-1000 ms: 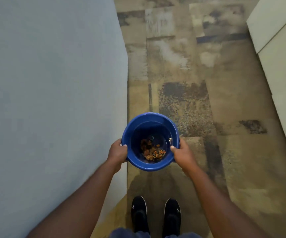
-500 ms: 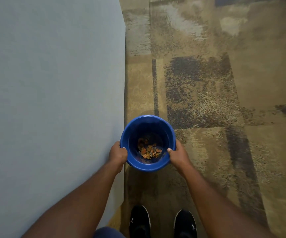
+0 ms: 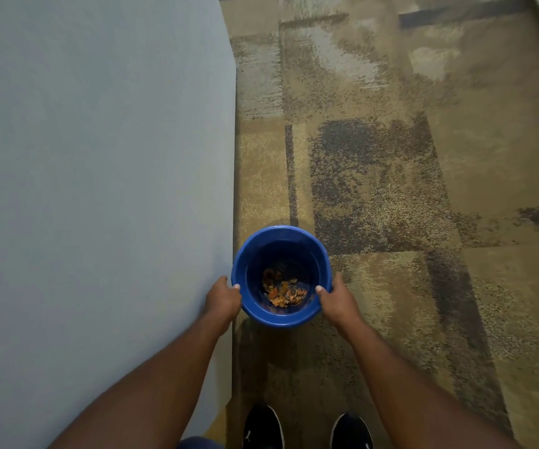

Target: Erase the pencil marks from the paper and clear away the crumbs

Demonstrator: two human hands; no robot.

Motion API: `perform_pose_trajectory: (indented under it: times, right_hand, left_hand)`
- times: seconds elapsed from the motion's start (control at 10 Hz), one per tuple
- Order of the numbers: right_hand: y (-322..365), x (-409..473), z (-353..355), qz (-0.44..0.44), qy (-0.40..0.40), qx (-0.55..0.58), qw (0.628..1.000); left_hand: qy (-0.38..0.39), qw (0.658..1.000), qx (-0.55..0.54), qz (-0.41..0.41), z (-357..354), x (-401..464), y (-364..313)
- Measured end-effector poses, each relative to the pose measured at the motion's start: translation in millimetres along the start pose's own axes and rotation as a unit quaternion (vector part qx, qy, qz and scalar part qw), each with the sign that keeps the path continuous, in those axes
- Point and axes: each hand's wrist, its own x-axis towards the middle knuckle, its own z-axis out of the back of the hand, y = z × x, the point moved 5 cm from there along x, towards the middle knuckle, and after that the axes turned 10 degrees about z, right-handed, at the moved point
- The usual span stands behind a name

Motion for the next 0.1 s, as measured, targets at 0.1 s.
perform_pose_trajectory:
  times: [0.1]
  right_hand:
    - [13.0, -27.1, 18.7, -0.005, -0.027, -0.056, 0.998]
  left_hand:
    - [-0.056, 0.997, 0.043, 0.002, 23.3, -28.0, -2.4]
